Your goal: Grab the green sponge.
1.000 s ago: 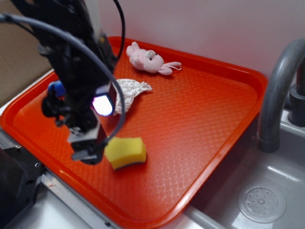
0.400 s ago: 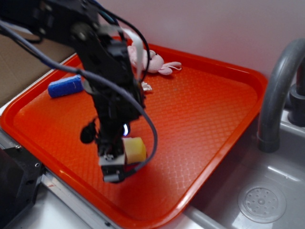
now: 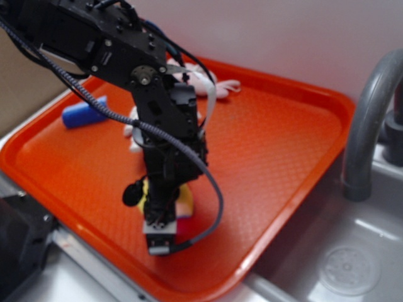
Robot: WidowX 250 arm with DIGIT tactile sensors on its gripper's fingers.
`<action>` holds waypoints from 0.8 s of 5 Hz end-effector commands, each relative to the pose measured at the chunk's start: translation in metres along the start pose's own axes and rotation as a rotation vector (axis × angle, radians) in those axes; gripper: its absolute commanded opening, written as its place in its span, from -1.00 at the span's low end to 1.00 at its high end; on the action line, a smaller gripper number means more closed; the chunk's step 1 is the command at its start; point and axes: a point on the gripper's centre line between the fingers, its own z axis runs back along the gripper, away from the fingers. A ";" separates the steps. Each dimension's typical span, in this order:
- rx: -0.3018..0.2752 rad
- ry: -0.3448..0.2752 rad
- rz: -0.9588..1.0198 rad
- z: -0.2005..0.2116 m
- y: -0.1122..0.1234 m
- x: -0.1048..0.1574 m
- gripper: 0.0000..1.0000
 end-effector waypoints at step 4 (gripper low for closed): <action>-0.021 -0.152 0.402 0.107 0.055 -0.002 -1.00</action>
